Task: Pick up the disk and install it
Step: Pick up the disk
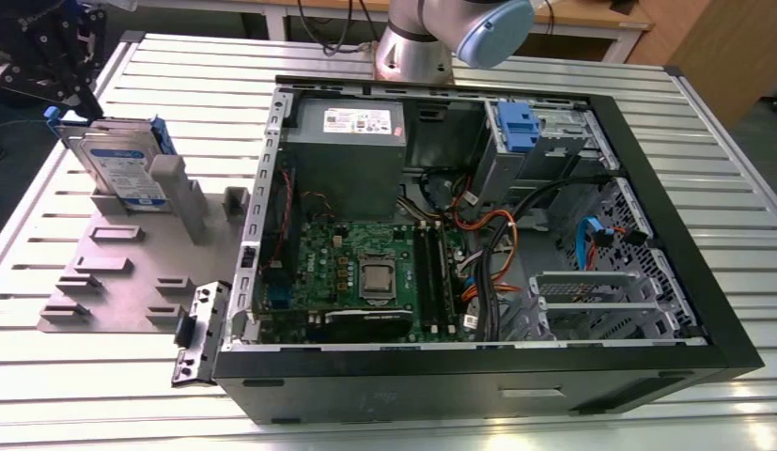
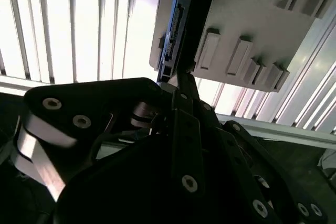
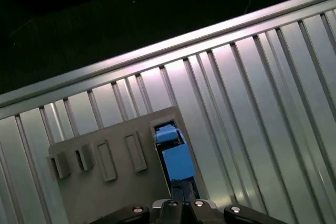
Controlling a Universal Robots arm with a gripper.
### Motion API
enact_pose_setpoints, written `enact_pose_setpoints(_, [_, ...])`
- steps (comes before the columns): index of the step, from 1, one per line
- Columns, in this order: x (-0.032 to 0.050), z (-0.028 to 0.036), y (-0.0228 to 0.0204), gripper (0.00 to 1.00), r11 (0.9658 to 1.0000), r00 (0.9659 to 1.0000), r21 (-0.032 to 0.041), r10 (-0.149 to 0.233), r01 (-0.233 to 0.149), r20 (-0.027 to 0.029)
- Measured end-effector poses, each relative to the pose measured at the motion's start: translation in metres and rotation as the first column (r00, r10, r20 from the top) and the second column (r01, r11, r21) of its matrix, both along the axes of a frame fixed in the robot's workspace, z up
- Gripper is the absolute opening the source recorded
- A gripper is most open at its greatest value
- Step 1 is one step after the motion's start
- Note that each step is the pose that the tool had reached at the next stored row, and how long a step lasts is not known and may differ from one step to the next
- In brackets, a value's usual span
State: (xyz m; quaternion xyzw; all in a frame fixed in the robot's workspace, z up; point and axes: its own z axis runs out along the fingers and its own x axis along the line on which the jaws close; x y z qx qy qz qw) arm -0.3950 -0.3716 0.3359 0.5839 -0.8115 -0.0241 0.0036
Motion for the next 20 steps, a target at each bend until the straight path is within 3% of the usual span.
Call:
enact_pose_setpoints(4, [0.0000,0.0000,0.0000,0.11,0.9983,0.9983,0.0000,0.059,-0.059,0.0000])
enact_pose_setpoints(8, [0.0000,0.0000,0.0000,0.11,0.9940,0.9940,0.0000,0.110,-0.110,0.0000])
enact_pose_setpoints(16, [0.0000,0.0000,0.0000,0.11,0.9784,0.9784,0.0000,0.207,-0.207,0.0000])
enact_pose_setpoints(19, [0.0000,0.0000,0.0000,0.11,0.9775,0.9775,-0.0002,0.211,-0.211,0.0002])
enact_pose_setpoints(20, [-0.0001,0.0001,0.0001,0.11,0.9774,0.9774,-0.0009,0.211,-0.211,0.0027])
